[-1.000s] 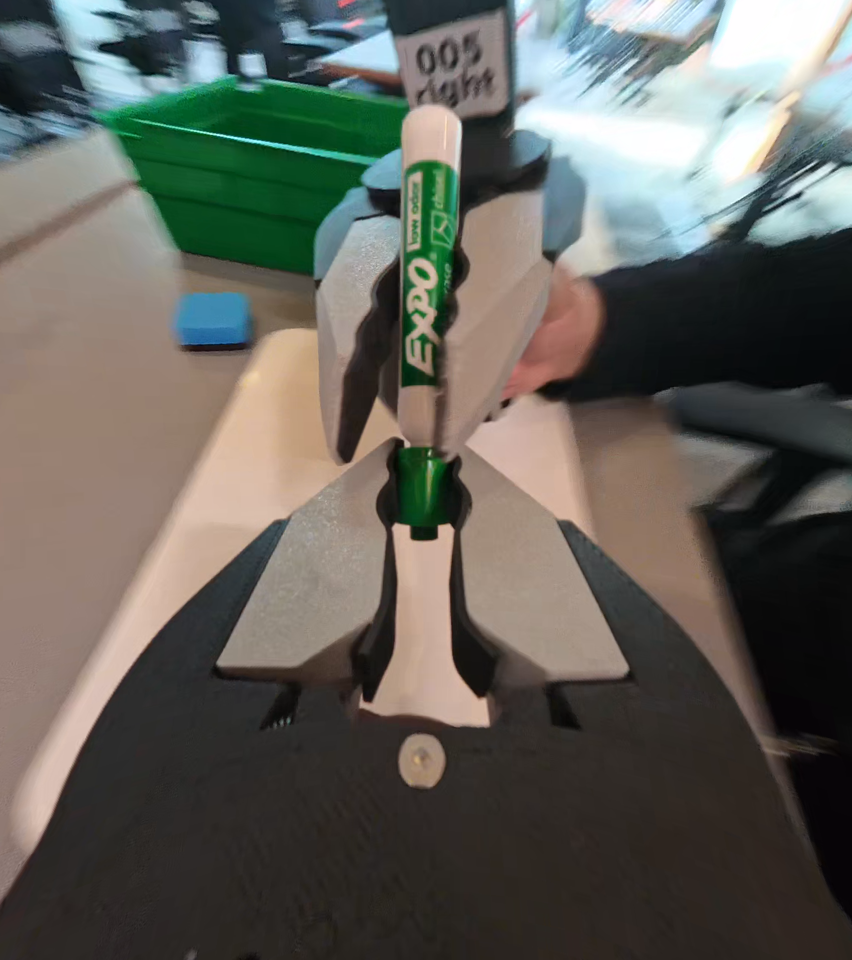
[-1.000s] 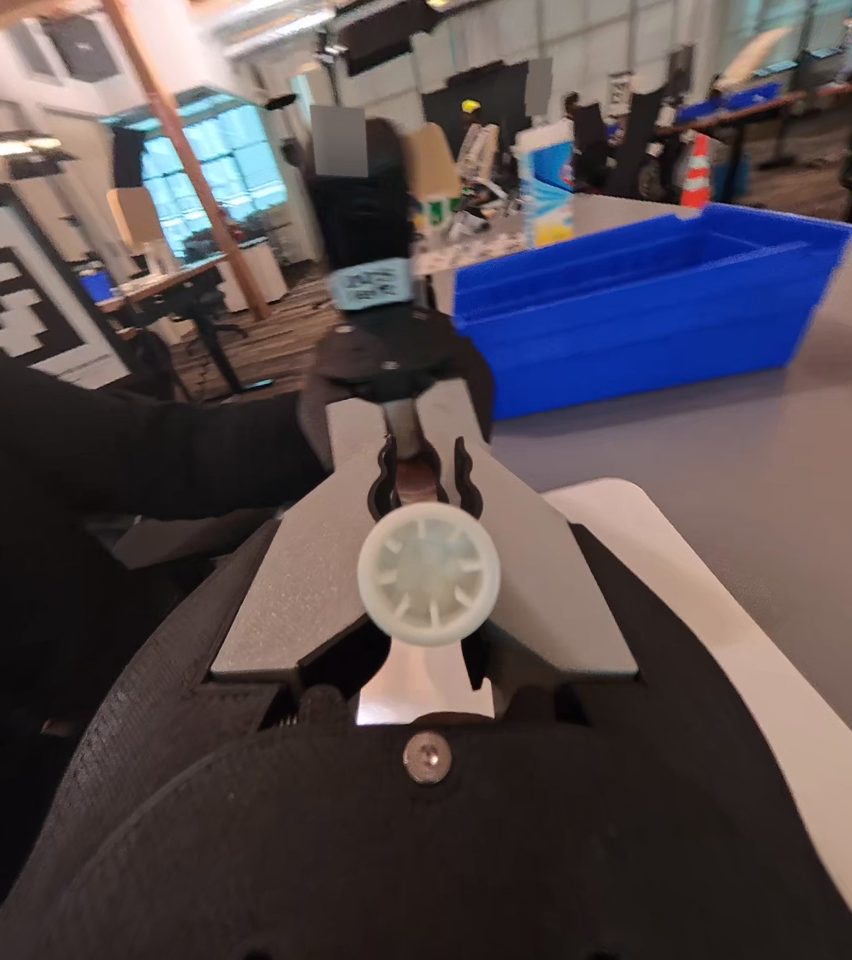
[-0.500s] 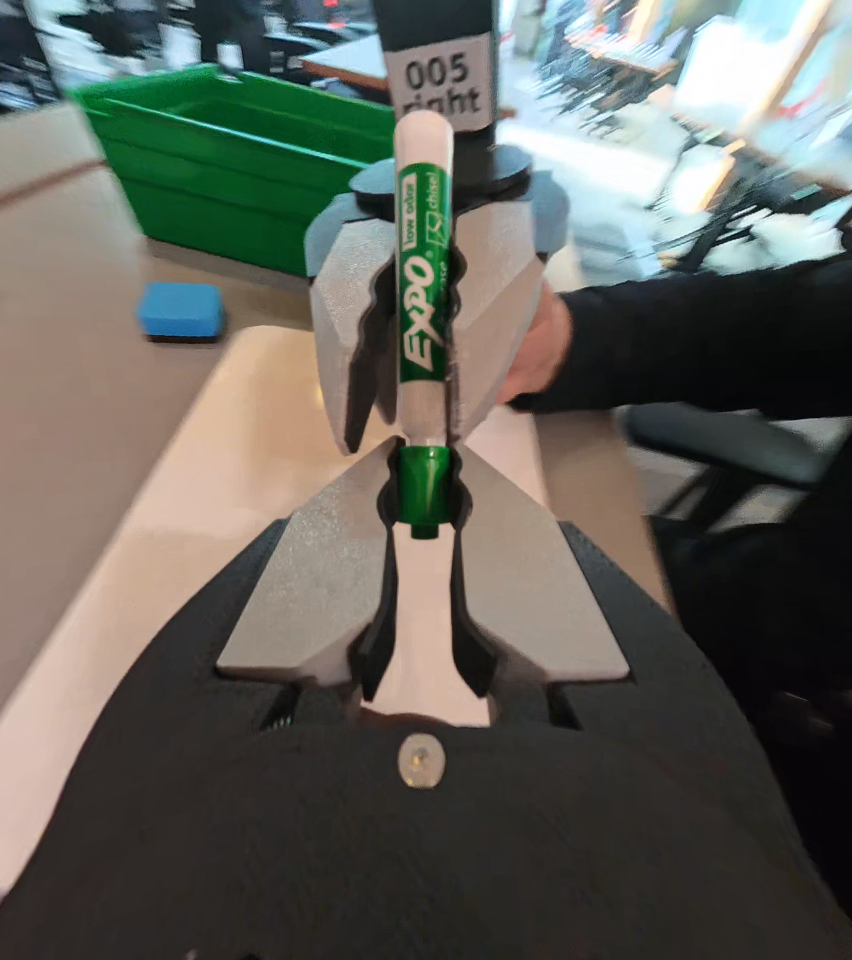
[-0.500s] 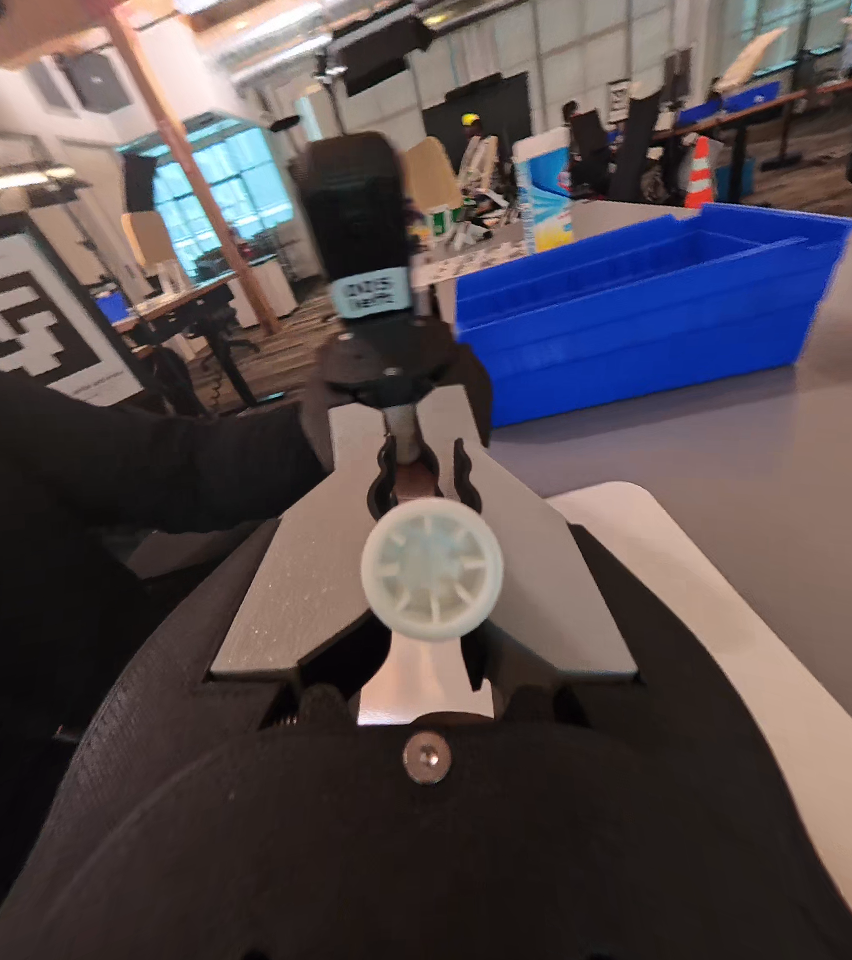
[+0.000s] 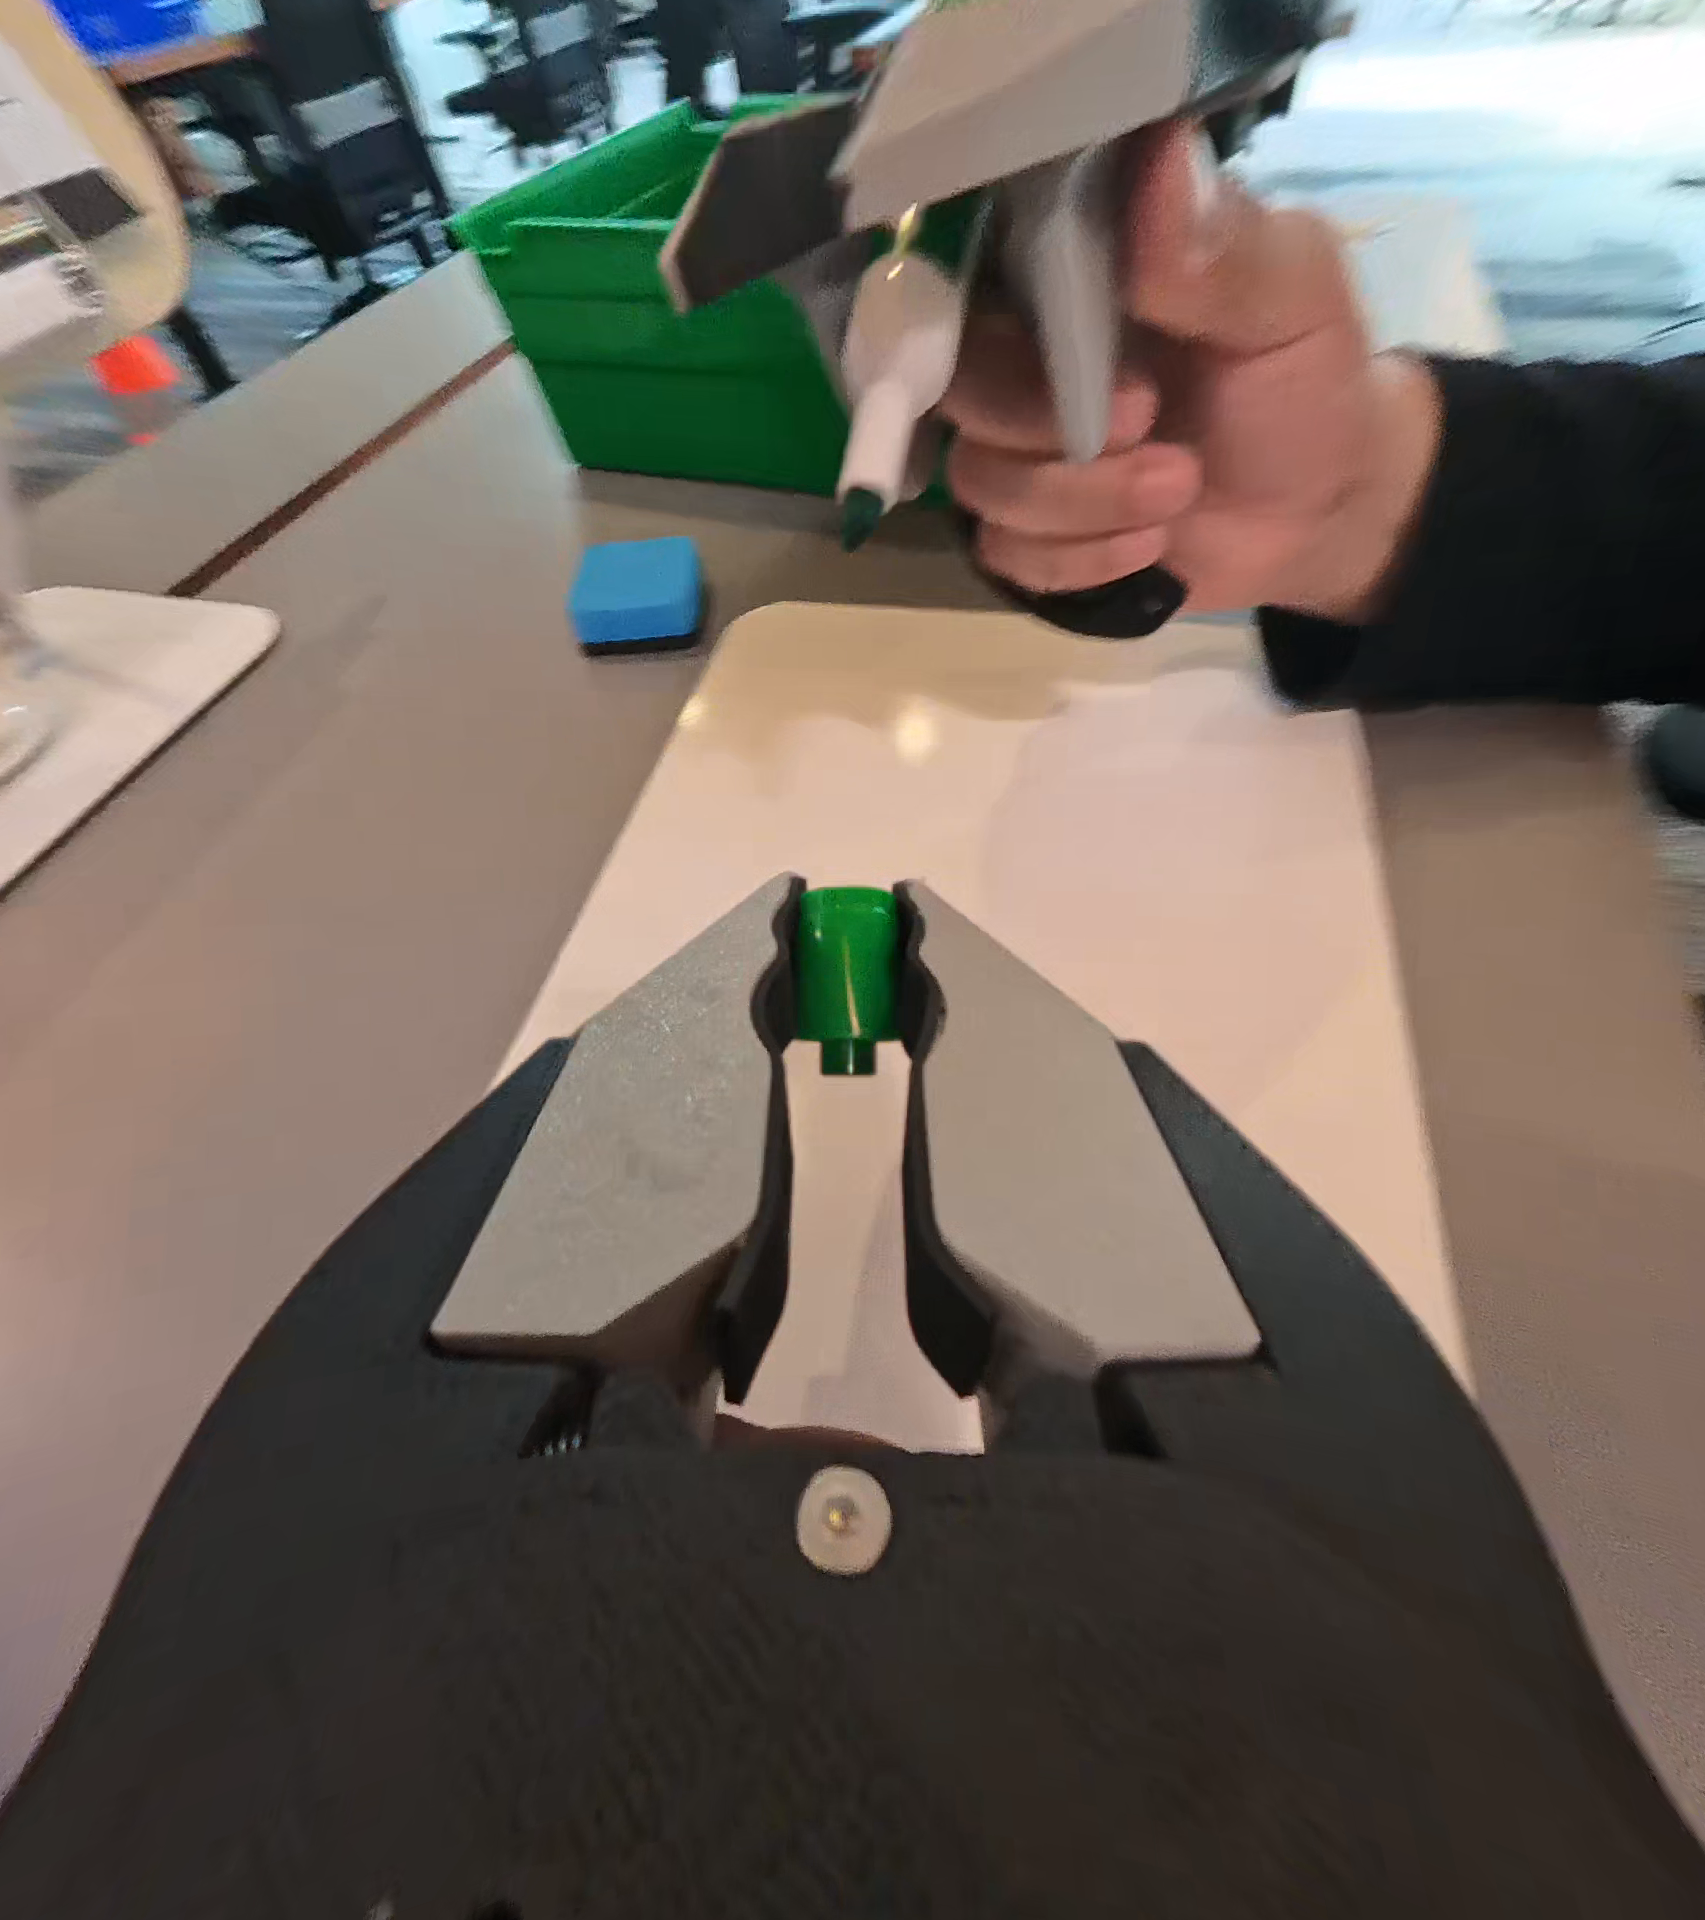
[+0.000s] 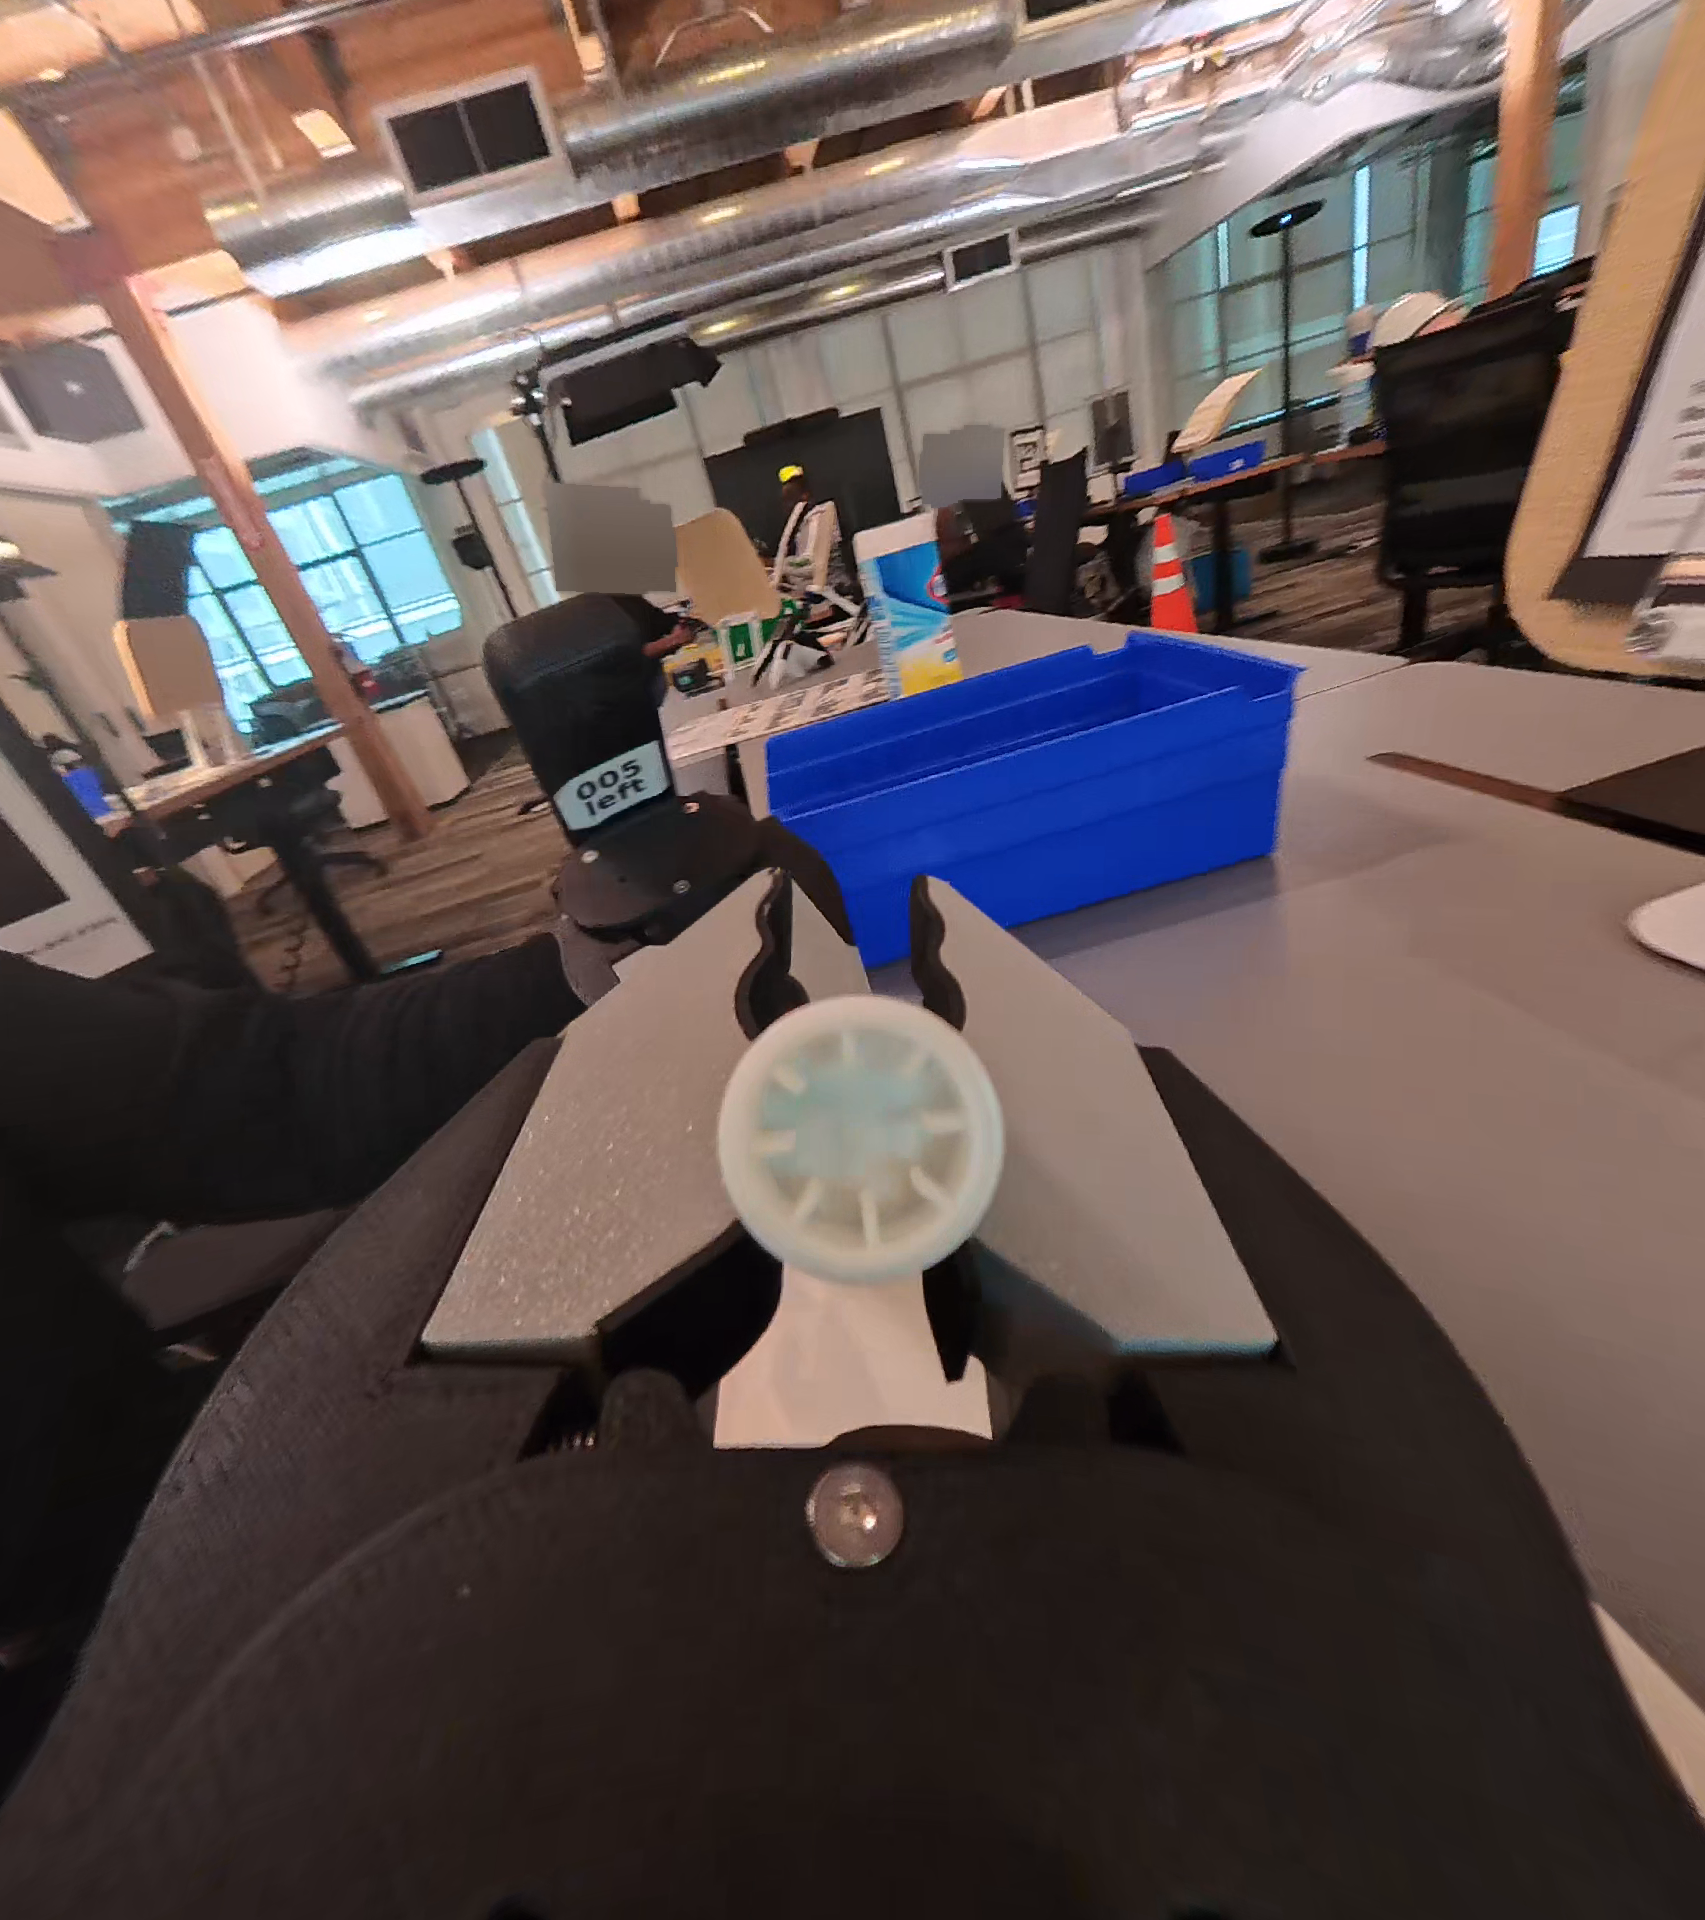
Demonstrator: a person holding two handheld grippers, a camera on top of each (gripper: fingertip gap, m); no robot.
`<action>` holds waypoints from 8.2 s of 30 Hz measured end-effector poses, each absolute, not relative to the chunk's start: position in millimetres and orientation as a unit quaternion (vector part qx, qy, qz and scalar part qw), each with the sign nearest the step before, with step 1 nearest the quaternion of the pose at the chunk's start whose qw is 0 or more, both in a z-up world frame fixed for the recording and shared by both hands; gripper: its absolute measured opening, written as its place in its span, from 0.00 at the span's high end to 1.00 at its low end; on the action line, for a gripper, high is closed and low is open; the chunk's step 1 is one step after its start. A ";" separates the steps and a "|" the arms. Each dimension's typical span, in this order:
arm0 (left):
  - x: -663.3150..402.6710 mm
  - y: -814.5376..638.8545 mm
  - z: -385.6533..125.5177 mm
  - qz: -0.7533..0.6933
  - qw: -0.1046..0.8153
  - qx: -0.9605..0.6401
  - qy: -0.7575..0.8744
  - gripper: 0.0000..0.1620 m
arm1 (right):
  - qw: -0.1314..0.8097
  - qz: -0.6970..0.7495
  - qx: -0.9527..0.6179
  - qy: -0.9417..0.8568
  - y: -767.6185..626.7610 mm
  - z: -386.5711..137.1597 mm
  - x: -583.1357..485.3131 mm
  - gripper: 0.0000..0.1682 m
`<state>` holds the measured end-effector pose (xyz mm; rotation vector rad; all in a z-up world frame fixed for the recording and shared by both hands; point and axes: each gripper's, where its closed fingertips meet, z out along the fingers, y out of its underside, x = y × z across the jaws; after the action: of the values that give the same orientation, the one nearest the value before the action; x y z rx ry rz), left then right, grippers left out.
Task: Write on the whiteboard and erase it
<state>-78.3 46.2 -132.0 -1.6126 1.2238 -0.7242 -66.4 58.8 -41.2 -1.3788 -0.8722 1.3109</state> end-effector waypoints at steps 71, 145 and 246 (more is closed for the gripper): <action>-194.7 99.7 -138.0 0.066 0.222 -0.787 0.572 0.75 | 0.518 0.542 -0.581 -0.317 83.4 -36.9 -39.9 0.87; -160.8 -35.9 -200.5 -0.264 0.269 -0.777 0.504 1.00 | 0.298 0.625 -0.651 -0.311 71.3 -116.5 -82.5 0.87; -84.9 33.6 -138.7 -0.248 0.498 -0.631 0.542 0.96 | 0.298 0.575 -0.641 -0.413 32.8 -115.0 -113.5 0.87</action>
<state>-84.9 33.6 -138.7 -1.5268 1.3110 -0.6002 -113.5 32.8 -115.0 -1.7035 -1.0966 1.5273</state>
